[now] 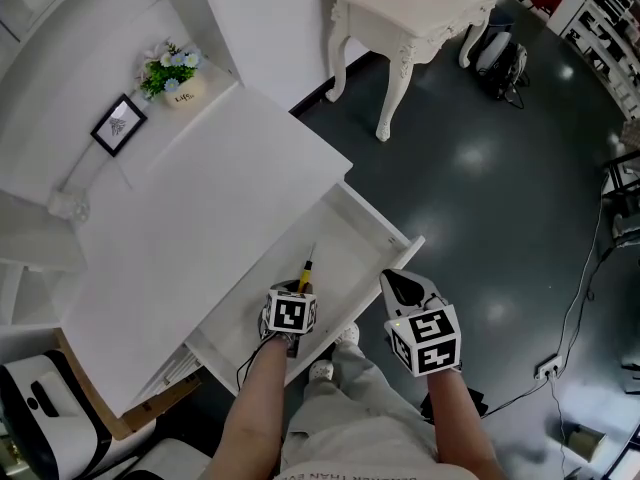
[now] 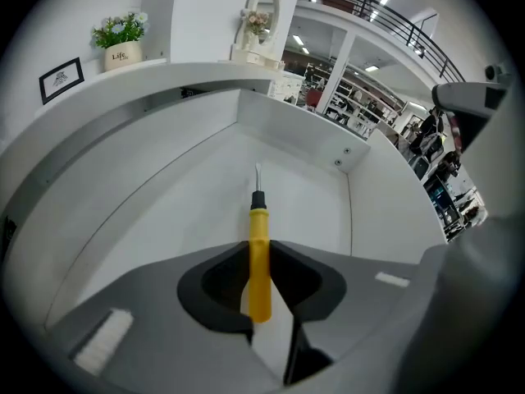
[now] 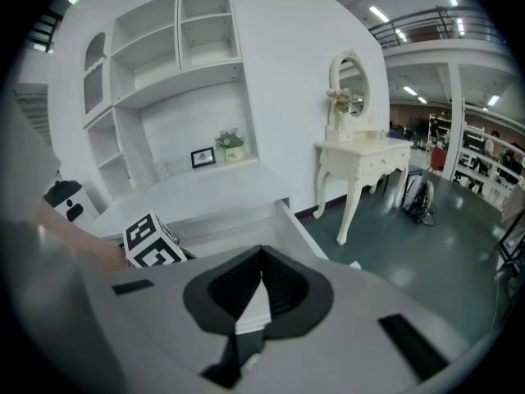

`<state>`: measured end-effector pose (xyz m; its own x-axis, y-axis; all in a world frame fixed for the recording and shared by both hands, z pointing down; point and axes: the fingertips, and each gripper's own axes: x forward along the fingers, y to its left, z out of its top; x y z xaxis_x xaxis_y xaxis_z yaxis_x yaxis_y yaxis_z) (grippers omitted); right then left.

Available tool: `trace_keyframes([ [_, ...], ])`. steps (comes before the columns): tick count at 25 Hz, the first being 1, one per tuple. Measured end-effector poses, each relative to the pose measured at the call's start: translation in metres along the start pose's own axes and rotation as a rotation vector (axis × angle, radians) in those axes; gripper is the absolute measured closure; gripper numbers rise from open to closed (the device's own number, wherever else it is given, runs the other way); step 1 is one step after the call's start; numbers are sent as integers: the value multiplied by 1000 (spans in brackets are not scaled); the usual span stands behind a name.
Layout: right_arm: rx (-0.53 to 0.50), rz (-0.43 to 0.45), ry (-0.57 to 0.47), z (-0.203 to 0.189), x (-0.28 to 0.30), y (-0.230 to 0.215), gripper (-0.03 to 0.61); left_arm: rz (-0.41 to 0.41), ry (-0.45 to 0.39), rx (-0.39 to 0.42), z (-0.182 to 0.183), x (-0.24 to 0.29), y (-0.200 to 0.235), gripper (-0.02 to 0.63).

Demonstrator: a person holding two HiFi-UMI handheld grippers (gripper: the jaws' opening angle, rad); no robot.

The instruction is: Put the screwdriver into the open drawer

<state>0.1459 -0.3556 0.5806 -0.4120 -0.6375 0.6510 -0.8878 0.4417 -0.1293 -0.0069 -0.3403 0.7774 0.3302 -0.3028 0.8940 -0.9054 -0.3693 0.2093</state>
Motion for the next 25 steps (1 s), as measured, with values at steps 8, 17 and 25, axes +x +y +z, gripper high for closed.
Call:
trace_keyframes([
  [8,-13,3,7,2,4,-3,571,28,35,-27,-9,9,7,529],
  [17,-27,12,2,5,4,6,571,-39,23,-53,-2,1,-3,463],
  [25,-37,13,-9,8,-3,15,571,-45,-13,-77,6,-8,-6,330],
])
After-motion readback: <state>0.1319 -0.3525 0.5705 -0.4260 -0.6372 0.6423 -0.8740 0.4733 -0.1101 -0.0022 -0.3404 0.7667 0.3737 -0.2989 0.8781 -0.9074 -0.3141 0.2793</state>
